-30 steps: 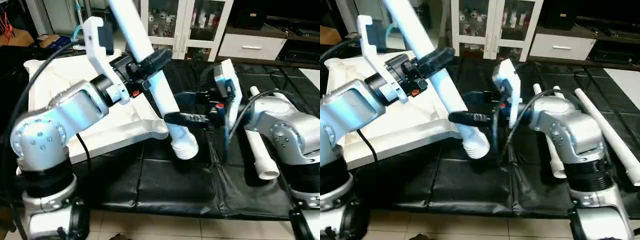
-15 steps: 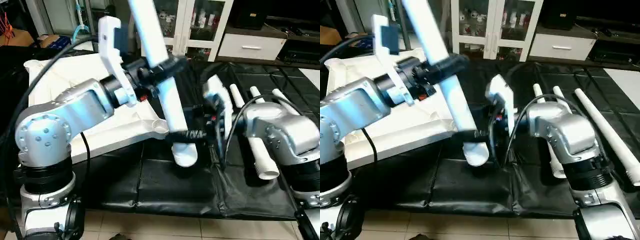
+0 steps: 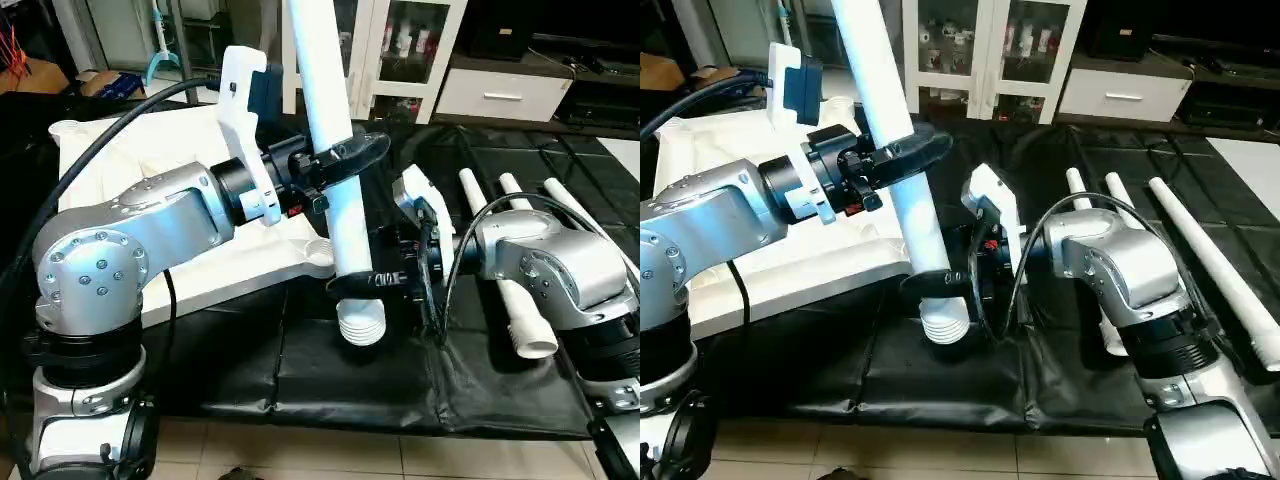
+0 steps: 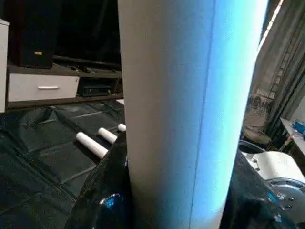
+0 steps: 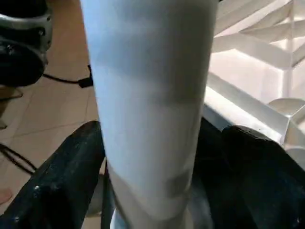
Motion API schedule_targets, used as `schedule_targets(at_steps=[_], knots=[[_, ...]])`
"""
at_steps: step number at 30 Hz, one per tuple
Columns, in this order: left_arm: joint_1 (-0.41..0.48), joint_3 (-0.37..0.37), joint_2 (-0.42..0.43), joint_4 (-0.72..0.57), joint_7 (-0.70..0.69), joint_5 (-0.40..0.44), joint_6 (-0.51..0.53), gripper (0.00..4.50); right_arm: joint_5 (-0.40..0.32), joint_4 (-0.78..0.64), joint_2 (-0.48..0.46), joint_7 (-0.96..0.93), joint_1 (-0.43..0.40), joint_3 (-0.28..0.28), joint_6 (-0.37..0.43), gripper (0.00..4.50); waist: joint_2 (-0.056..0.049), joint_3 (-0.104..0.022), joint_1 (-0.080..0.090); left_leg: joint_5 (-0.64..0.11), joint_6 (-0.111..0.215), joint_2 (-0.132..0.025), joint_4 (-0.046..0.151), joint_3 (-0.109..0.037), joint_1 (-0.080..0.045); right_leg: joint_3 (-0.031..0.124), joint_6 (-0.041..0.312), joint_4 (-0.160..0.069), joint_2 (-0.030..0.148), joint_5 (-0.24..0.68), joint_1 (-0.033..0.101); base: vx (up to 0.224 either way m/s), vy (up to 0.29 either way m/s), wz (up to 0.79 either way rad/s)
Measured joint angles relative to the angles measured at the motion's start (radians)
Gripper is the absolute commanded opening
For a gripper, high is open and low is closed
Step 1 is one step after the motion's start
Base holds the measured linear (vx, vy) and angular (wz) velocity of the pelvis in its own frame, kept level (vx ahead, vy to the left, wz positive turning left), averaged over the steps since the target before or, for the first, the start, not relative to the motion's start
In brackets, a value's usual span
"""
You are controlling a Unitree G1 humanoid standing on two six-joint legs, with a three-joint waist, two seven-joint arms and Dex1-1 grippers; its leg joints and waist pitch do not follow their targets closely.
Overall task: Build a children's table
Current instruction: Pick table leg
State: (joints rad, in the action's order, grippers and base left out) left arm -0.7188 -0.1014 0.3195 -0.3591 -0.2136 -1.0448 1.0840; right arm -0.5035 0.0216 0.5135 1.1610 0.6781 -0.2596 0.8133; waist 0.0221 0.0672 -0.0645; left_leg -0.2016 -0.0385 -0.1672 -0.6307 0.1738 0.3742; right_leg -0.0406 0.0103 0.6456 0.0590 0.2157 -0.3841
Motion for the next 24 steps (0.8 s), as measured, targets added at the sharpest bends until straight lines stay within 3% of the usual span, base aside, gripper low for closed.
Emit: schedule_targets(at_steps=[3,4,7,10,24], knots=[[0.000,0.001,0.007,0.000,-0.008,0.001,-0.001,1.74,-0.001,-0.001,0.000,0.002,-0.003,-0.004,0.014,4.10,0.000,0.000,0.000,0.000,0.000,0.000,0.000,0.000,0.000,0.000,0.000,0.000,0.000,0.000,0.000,0.000,0.000,0.00],[0.000,0.001,0.008,0.000,-0.013,0.001,-0.001,1.74,-0.002,-0.001,0.000,0.002,-0.003,-0.005,0.016,3.76,0.000,0.000,0.000,0.000,0.000,0.000,0.000,0.000,0.000,0.000,0.000,0.000,0.000,0.000,0.000,0.000,0.000,0.00],[0.000,0.005,0.008,0.000,-0.022,0.006,-0.001,1.74,-0.002,-0.002,0.000,0.002,-0.003,-0.007,0.022,3.71,0.000,0.000,0.000,0.000,0.000,0.000,0.000,0.000,0.000,0.000,0.000,0.000,0.000,0.000,0.000,0.000,0.000,0.00],[0.000,0.010,0.008,0.000,-0.023,0.012,-0.002,1.74,-0.002,-0.002,-0.002,0.001,-0.003,-0.009,0.025,3.33,0.000,0.000,0.000,0.000,0.000,0.000,0.000,0.000,0.000,0.000,0.000,0.000,0.000,0.000,0.000,0.000,0.000,0.00],[0.000,0.011,0.008,0.000,-0.035,0.019,-0.002,1.74,-0.003,-0.018,-0.019,-0.008,-0.018,-0.022,0.035,3.30,0.000,0.000,0.000,0.000,0.000,0.000,0.000,0.000,0.000,0.000,0.000,0.000,0.000,0.000,0.000,0.000,0.000,0.00]])
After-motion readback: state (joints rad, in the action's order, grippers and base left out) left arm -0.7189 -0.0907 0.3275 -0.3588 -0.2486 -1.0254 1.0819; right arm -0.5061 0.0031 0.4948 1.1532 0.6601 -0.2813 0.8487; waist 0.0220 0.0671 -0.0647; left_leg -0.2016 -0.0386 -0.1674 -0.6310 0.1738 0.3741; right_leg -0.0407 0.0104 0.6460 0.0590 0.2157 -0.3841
